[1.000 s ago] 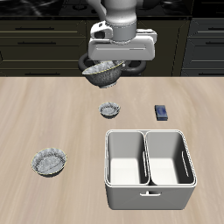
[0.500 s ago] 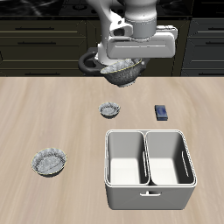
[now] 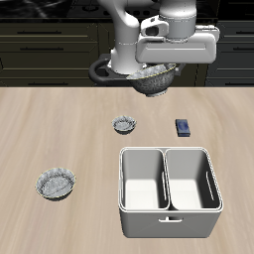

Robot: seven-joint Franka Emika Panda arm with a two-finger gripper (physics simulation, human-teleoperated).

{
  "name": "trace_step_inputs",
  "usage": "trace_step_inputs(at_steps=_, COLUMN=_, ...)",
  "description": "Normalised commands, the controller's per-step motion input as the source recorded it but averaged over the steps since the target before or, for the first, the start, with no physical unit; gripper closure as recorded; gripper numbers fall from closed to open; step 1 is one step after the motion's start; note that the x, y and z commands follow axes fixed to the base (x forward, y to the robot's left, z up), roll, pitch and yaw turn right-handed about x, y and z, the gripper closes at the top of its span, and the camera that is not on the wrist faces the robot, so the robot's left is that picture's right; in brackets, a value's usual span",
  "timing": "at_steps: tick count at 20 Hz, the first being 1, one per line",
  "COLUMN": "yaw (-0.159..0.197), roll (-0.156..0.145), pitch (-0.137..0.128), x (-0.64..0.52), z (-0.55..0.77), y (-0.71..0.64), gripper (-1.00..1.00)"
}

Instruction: Place the largest bowl in the left side of the drainer and place the smallest bowl in the right side

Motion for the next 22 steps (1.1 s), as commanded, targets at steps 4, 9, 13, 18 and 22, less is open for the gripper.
trace_step_inputs(at_steps=4, yaw=0.033, roll=0.004, pitch=-0.047, x=0.20, z=0.14, y=0.27, gripper=1.00)
trace_step_inputs(at_steps=9, yaw=-0.004, roll=0.007, pitch=-0.009, x=0.22, z=0.09, y=0.24, gripper=1.00)
trace_step_inputs(at_steps=13, yaw=0.001, roll=-0.002, pitch=0.014, x=0.28, z=-0.03, y=0.25, gripper=1.00)
trace_step_inputs(at_steps=18, yaw=0.005, roll=-0.014, pitch=-0.012, x=0.27, z=0.03, y=0.19, gripper=1.00)
trace_step_inputs(at_steps=22, yaw=-0.003, roll=-0.012, pitch=0.016, x=0.26, z=-0.01, y=0.06, gripper=1.00)
